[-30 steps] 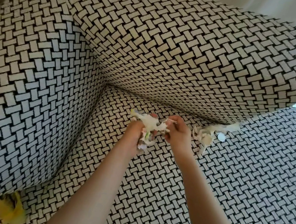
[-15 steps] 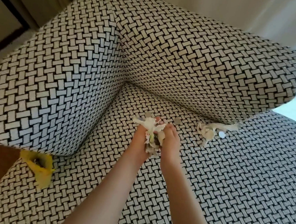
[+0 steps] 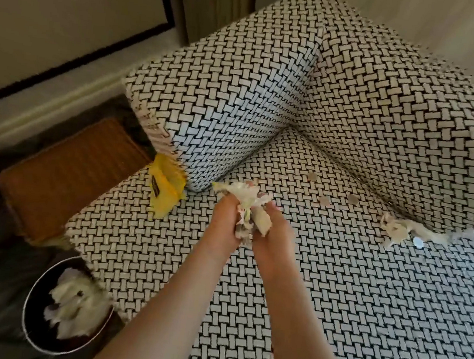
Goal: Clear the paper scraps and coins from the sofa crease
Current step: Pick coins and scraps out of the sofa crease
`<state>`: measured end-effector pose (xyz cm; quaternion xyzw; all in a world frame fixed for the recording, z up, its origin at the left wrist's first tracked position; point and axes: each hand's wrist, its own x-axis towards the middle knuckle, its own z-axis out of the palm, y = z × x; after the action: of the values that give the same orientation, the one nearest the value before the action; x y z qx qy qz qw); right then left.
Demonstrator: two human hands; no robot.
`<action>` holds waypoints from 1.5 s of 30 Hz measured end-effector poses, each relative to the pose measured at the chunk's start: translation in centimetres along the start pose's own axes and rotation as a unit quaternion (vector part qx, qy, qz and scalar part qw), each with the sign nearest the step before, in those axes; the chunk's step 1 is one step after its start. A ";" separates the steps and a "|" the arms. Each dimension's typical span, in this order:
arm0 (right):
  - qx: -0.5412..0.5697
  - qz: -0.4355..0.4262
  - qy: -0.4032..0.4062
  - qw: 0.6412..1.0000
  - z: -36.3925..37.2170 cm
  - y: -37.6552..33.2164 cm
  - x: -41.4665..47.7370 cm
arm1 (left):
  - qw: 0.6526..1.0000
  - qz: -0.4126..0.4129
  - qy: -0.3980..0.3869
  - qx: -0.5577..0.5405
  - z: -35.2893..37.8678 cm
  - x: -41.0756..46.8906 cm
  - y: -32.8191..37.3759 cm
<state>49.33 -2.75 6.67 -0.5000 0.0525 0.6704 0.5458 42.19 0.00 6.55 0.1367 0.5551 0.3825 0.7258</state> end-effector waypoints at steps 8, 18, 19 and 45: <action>-0.033 0.096 -0.046 0.994 4.5 10.7 -3.2 | 0.990 0.031 0.090 -0.105 -12.2 -3.3 0.7; -0.121 0.175 -0.063 0.975 7.8 26.1 -2.3 | 0.959 0.023 0.231 -0.162 -28.4 -4.6 -1.0; -0.130 0.184 -0.067 0.972 7.9 27.6 -1.9 | 0.959 0.020 0.232 -0.163 -29.7 -4.6 -1.2; -0.349 0.256 -0.030 0.901 5.0 45.3 6.9 | 0.949 -0.078 0.298 -0.066 -51.3 0.0 -10.4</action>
<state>11.35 -13.03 -17.41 -0.6074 -0.0750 0.7770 0.1476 -0.27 -18.61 -17.67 -0.0754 0.7284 0.3838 0.5625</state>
